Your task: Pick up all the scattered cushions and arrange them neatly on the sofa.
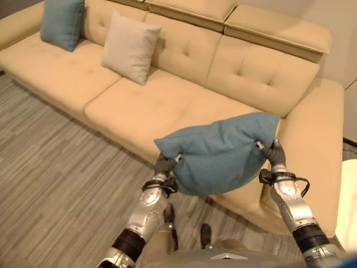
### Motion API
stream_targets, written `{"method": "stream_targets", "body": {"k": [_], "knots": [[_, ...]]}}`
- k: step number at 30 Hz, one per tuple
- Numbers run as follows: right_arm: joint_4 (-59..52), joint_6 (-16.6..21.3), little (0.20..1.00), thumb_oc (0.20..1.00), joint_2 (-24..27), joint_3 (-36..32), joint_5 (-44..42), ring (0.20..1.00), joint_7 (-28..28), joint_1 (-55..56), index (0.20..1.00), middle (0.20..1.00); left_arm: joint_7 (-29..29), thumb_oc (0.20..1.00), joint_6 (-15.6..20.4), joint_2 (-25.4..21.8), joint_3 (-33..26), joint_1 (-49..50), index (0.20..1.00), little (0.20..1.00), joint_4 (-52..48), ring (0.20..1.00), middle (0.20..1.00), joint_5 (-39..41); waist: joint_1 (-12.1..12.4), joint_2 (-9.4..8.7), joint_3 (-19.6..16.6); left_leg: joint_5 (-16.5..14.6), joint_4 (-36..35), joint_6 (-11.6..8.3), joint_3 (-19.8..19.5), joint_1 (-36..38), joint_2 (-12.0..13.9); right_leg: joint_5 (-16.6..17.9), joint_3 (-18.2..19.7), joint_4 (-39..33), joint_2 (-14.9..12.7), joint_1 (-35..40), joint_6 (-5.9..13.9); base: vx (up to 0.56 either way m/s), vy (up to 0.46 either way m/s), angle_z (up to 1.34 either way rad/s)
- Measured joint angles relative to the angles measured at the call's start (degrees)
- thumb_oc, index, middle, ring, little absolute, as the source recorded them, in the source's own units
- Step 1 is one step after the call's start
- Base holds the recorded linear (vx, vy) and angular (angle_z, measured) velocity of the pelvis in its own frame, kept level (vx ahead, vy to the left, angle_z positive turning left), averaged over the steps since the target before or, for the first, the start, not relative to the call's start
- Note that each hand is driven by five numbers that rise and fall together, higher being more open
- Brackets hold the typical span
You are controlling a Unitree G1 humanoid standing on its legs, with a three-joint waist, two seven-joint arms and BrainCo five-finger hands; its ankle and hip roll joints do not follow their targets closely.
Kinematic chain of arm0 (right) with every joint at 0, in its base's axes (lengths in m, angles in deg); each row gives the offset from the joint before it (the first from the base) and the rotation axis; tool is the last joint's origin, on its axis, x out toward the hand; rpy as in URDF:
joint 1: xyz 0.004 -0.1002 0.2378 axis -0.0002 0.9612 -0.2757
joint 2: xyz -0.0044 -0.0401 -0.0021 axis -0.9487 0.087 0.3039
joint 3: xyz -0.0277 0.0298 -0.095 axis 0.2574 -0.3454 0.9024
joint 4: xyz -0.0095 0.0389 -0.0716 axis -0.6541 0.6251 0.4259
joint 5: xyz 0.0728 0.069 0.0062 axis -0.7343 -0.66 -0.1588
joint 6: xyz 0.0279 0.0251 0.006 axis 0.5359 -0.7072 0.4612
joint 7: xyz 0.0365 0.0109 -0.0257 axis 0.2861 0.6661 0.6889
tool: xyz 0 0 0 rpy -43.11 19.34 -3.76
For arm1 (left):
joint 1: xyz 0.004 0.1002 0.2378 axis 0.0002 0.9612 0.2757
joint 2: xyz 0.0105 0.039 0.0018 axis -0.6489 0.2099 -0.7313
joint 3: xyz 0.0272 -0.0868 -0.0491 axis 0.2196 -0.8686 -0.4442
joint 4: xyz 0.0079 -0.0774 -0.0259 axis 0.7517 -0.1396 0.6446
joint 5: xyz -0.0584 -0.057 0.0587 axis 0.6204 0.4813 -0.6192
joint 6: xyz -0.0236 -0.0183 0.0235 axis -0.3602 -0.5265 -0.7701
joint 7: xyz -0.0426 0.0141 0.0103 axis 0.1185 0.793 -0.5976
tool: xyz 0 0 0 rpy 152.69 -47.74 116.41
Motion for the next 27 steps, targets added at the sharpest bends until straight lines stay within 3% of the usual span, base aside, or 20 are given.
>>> {"method": "stream_targets", "body": {"k": [2,3,4,7,10,14,16,17,19,20,21,22,25,26,27], "knots": [[-0.01,0.00,0.200,0.200,0.08,-0.11,0.06,0.200,0.03,-0.01,0.200,0.200,-0.04,0.200,-0.02,-0.03,0.07,0.16,0.200,0.200,-0.04,0.200,0.200,-0.05,0.07,1.17,-0.45,0.33,-3.15,0.90,0.00,3.35,0.00,-2.02,1.34,0.51,0.04,1.96,1.35,0.22,0.164,-0.34],[-0.02,0.00,0.200,0.200,0.23,-0.22,0.15,0.200,0.07,-0.01,0.200,0.200,-0.08,0.200,-0.03,0.08,0.14,0.35,0.200,0.200,-0.04,0.200,0.200,-0.07,-0.16,2.54,-1.08,2.01,-5.06,2.33,-0.01,5.49,0.09,-3.58,1.88,1.70,0.19,2.31,2.13,0.26,0.224,-0.37],[-0.13,-0.02,0.200,0.200,-0.19,-0.27,0.46,0.200,-0.05,0.02,0.200,0.200,-0.08,0.200,-0.09,-0.31,0.09,0.24,0.200,0.200,-0.11,0.200,0.200,-0.11,-0.92,2.58,-1.14,4.24,-6.93,5.40,1.09,8.02,-1.79,-6.66,2.03,6.76,-1.96,1.44,4.17,0.18,0.168,-0.31],[-0.20,-0.01,0.200,0.200,0.02,-0.37,2.47,0.200,-0.16,0.01,0.200,0.200,-0.08,0.200,-0.07,-1.33,0.04,-0.68,0.200,0.200,-0.15,0.200,0.200,-0.91,-1.21,2.75,-1.16,3.32,-8.56,6.91,2.13,11.44,-4.51,-11.31,2.08,22.91,-5.85,-4.99,8.22,0.13,0.132,-0.18],[-0.15,-0.01,0.200,0.200,-0.67,-0.83,3.19,0.200,-0.08,-0.25,0.200,0.200,-0.07,0.200,-0.02,-3.71,-1.05,-2.15,0.200,0.200,-0.33,0.200,0.200,-2.27,-0.78,2.53,-1.08,0.80,-8.85,8.17,4.26,13.76,-6.39,-11.78,2.81,34.19,-9.23,-12.09,9.47,0.20,0.068,-0.14],[0.01,-0.01,0.200,0.200,-0.94,-0.76,3.68,0.200,0.15,-0.89,0.200,0.200,0.14,0.200,0.35,-4.17,-4.25,-2.09,0.200,0.200,-0.30,0.200,0.200,-2.24,0.42,2.50,-0.89,-1.86,-9.09,7.08,7.82,16.45,-5.75,-11.71,-1.31,31.51,-11.07,-18.03,9.65,0.15,-0.039,-0.55],[0.03,0.01,0.200,0.200,-0.87,-0.86,3.65,0.200,-0.20,-0.84,0.200,0.200,0.18,0.200,0.36,-4.63,-5.35,-2.10,0.200,0.200,-0.28,0.200,0.200,-2.29,-0.67,1.25,-0.86,-3.50,-8.91,6.59,9.03,17.61,-5.81,-7.36,-5.17,25.98,-11.48,-20.92,10.53,0.19,-0.091,-0.37],[0.51,0.02,0.200,0.200,-0.87,-0.78,3.65,0.200,-0.20,-0.83,0.200,0.200,0.18,0.200,0.35,-5.06,-5.34,-1.87,0.200,0.200,-0.22,0.200,0.200,-2.30,-0.59,0.27,-1.18,-4.02,-8.77,6.37,9.72,17.79,-6.06,-4.75,-7.58,24.69,-11.81,-21.58,10.44,0.13,-0.070,-0.25],[0.80,0.01,0.200,0.200,-0.87,-1.36,3.62,0.200,-0.15,-0.73,0.200,0.200,0.17,0.200,0.32,-5.33,-4.84,-1.40,0.200,0.200,-0.24,0.200,0.200,-2.29,-1.49,-0.72,-1.42,-4.46,-8.37,5.84,9.48,18.34,-6.46,-1.67,-8.59,19.18,-11.20,-19.53,10.12,0.19,-0.125,-0.03],[0.80,0.01,0.200,0.200,-0.80,-1.63,3.60,0.200,-0.13,-0.74,0.200,0.200,0.12,0.200,0.30,-5.11,-4.08,-1.19,0.200,0.200,-0.25,0.200,0.200,-2.30,-1.43,-0.65,-1.39,-4.83,-8.35,5.27,9.20,19.26,-6.39,1.11,-8.46,16.03,-10.60,-17.30,8.22,0.18,-0.155,0.06],[0.81,0.02,0.200,0.200,-0.72,-1.80,3.57,0.200,-0.12,-0.67,0.200,0.200,0.08,0.200,0.30,-3.76,-4.07,-0.82,0.200,0.200,-0.25,0.200,0.200,-2.30,-1.51,0.55,-1.34,-5.59,-7.38,4.05,8.95,19.73,-5.05,1.64,-8.41,13.80,-8.80,-15.24,6.46,0.16,-0.156,-0.02],[0.80,0.02,0.200,0.200,-0.70,-1.82,3.58,0.200,-0.12,-0.69,0.200,0.200,0.06,0.200,0.31,-3.09,-4.09,-0.70,0.200,0.200,-0.27,0.200,0.200,-2.28,-1.33,0.84,-1.29,-5.89,-6.08,3.54,8.64,19.67,-4.27,1.51,-8.58,12.82,-8.06,-14.16,6.23,0.15,-0.168,0.01],[0.76,0.02,0.200,0.200,-0.14,-2.47,3.60,0.200,-0.12,-0.65,0.200,0.200,0.05,0.200,0.23,-2.00,-3.98,-0.66,0.200,0.200,-0.23,0.200,0.200,-2.28,-1.83,0.21,-1.22,-6.63,5.71,2.22,7.58,15.40,-2.36,0.31,-10.01,10.45,-7.67,-11.49,3.89,0.09,-0.101,0.15],[0.53,0.04,0.200,0.200,0.18,-2.71,3.56,0.200,-0.27,-0.72,0.200,0.200,0.05,0.200,0.13,-1.88,-3.27,-0.50,0.200,0.200,-0.24,0.200,0.200,-2.27,-1.19,0.21,-1.24,-6.93,13.91,1.92,7.28,12.14,-1.64,0.64,-9.25,8.86,-7.35,-9.49,2.15,0.09,-0.021,-0.18],[0.35,0.08,0.200,0.200,0.40,-2.75,3.54,0.200,-0.30,-0.77,0.200,0.200,0.02,0.200,0.14,-2.07,-2.94,-0.48,0.200,0.200,-0.25,0.200,0.200,-2.28,-0.99,0.21,-1.22,-7.66,17.30,1.38,6.11,10.37,-0.97,1.25,-9.00,8.11,-7.03,-8.80,0.30,0.12,0.002,-0.38]]}}
